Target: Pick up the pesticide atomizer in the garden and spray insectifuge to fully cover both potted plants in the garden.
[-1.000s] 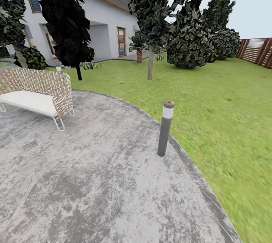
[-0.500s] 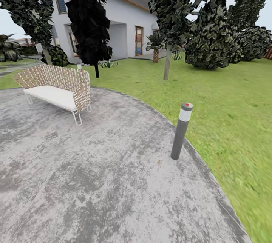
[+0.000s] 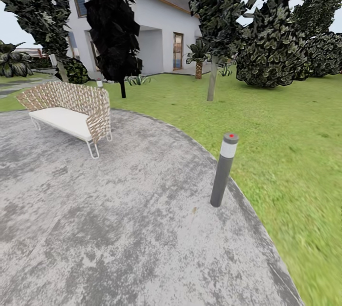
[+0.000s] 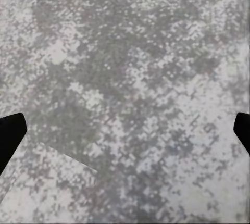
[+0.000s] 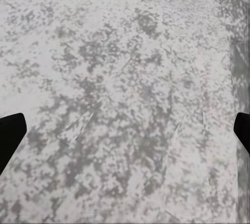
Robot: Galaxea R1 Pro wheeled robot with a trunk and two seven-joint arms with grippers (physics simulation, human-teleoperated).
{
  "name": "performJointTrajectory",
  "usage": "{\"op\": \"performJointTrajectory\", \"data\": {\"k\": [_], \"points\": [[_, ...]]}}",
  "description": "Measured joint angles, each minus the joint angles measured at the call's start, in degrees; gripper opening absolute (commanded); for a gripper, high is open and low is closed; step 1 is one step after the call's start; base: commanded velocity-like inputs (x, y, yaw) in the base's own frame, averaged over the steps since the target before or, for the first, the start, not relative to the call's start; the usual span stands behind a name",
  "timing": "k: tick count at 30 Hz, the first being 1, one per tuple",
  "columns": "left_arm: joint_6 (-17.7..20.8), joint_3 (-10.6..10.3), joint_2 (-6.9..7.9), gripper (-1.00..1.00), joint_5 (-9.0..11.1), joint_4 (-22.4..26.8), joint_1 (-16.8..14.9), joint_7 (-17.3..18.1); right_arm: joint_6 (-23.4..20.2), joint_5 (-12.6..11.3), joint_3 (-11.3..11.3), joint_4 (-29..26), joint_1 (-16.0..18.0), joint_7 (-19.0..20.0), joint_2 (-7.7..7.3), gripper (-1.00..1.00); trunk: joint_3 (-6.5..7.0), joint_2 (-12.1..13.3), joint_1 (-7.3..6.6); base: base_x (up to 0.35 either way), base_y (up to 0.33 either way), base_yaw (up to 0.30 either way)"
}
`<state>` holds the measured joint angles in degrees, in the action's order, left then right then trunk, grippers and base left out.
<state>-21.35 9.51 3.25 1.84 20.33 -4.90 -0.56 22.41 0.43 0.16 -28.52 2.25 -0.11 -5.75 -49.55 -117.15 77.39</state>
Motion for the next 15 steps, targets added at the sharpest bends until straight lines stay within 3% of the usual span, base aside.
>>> {"op": "performJointTrajectory", "data": {"k": [4,15], "points": [[0.0,0.01,0.0,1.0,0.0,0.02,0.01,0.0,-0.06,-0.19,-0.07,-0.39,0.01,0.07,0.05,1.0,0.02,0.0,0.01,0.047,-0.058,0.008],[0.01,0.02,0.0,1.0,0.0,0.04,0.02,0.0,-0.08,-0.26,-0.15,-0.16,0.02,-0.13,0.05,1.0,-0.06,0.0,0.01,0.0,0.0,0.264]]}}
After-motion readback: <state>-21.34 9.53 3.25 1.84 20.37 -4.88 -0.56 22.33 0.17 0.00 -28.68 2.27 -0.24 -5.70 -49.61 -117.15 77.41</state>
